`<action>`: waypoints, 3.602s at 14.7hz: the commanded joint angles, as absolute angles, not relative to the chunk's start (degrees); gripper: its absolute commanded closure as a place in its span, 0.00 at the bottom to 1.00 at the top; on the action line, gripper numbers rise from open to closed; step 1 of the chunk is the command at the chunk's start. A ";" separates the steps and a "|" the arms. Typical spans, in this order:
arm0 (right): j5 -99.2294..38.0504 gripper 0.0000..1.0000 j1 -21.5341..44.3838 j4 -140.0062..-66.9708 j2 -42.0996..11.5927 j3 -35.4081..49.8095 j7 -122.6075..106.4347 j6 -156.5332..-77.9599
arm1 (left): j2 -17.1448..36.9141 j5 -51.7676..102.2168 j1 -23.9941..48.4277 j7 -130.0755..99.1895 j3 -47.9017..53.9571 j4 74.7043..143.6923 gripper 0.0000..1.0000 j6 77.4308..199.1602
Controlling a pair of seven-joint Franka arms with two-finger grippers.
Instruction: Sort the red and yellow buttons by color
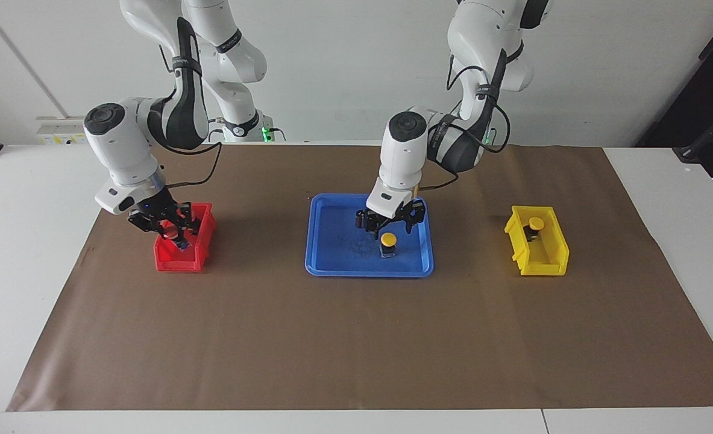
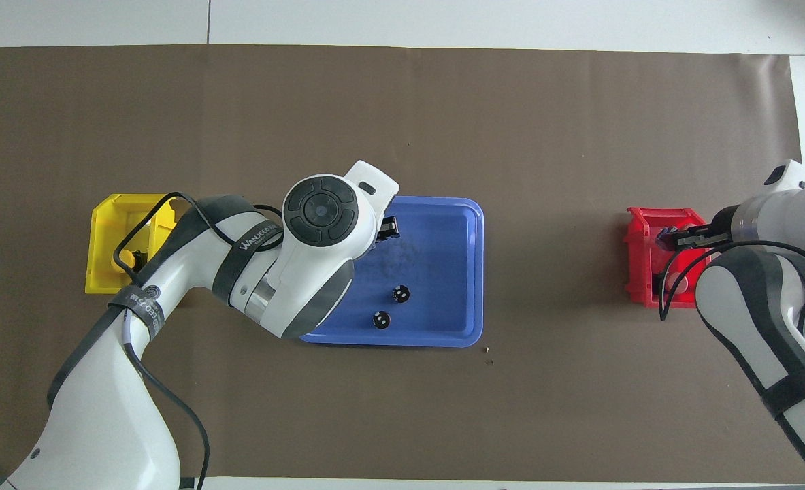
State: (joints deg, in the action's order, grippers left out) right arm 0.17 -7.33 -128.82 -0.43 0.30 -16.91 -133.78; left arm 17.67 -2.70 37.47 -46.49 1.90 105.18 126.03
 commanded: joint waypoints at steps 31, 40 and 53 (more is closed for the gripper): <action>-0.53 0.00 -9.23 -89.11 -1.86 0.18 -11.69 -85.17 | 3.78 -0.61 4.83 0.44 -2.55 113.55 0.99 119.00; -0.17 0.00 -3.87 -92.20 0.18 -4.75 -10.28 -88.16 | 7.11 -0.61 4.75 0.53 -2.64 120.76 0.98 130.77; 0.18 0.00 -3.16 -91.32 -0.09 -4.75 -10.37 -89.29 | 8.18 -0.70 4.22 0.97 -2.64 109.71 0.24 120.27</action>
